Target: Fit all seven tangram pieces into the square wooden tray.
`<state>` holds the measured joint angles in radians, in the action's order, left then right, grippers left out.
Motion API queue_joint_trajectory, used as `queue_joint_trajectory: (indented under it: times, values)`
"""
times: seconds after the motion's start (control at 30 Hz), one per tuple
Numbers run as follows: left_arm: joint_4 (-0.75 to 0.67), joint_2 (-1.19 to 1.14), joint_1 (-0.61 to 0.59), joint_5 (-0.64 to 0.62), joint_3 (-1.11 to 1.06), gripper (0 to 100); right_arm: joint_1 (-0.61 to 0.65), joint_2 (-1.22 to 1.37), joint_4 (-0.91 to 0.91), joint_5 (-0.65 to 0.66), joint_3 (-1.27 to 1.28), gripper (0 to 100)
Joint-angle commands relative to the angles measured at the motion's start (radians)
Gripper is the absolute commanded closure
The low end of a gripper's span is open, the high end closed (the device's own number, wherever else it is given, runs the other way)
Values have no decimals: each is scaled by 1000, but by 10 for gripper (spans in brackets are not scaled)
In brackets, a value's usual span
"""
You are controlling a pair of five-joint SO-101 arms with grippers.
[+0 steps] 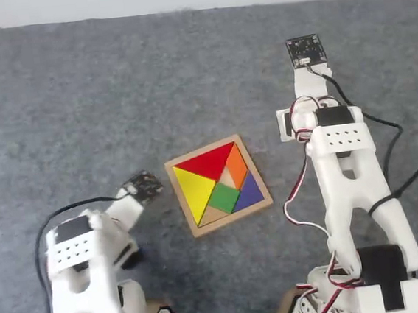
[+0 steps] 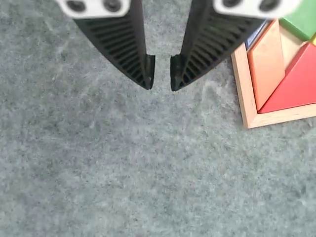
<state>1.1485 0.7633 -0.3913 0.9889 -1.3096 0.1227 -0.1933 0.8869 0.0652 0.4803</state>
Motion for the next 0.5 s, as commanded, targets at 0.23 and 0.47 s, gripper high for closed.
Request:
queue_joint_trajectory:
  times: [0.23,0.47]
  values:
    - [-405,2,-114,-239,10,759,-10,-36,1,-8,-55,933]
    - [-591,2,-115,-545,16,776,-7,-36,1,-8,-54,933]
